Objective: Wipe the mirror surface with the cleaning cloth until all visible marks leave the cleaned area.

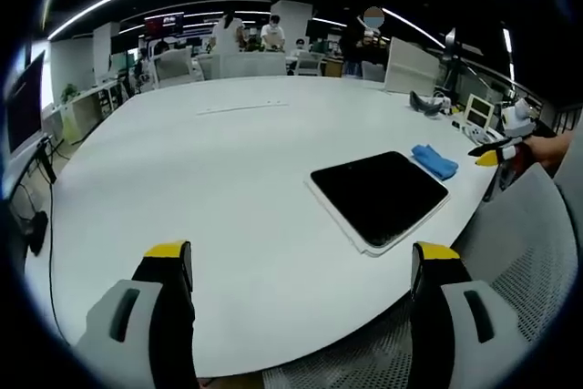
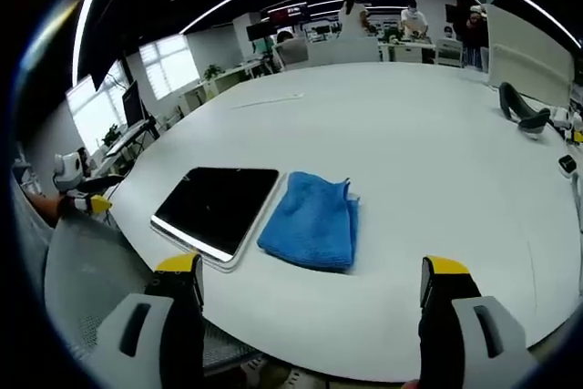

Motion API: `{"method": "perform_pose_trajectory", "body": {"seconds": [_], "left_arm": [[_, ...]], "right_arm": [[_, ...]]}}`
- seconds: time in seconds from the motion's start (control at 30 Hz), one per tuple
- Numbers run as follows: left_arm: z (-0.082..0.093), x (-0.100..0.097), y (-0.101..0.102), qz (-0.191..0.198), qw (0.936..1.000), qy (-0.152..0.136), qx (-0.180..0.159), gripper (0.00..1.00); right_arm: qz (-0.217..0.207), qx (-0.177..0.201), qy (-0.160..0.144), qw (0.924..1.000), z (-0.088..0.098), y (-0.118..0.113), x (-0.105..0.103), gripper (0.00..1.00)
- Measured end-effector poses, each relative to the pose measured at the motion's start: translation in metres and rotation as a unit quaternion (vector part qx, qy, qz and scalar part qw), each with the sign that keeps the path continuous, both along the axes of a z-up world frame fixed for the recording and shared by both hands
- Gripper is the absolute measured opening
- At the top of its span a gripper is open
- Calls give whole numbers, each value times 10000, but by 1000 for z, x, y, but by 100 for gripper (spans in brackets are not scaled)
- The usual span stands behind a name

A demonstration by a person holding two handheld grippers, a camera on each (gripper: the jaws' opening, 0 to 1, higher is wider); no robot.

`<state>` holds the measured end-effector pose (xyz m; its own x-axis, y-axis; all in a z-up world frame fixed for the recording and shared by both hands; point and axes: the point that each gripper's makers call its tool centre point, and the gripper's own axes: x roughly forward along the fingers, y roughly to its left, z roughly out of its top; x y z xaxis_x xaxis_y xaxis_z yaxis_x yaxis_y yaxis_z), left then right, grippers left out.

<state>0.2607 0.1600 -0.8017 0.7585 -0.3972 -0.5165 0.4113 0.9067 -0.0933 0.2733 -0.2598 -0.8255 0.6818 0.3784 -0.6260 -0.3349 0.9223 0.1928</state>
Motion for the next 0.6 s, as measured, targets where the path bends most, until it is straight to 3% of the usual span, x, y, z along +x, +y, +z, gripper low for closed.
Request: {"method": "perform_pose_trajectory", "body": {"seconds": [0.6], "left_arm": [[-4, -1, -2, -88, 9999, 91, -67, 99]], "right_arm": [[-151, -156, -56, 9997, 2, -5, 2, 98]]}}
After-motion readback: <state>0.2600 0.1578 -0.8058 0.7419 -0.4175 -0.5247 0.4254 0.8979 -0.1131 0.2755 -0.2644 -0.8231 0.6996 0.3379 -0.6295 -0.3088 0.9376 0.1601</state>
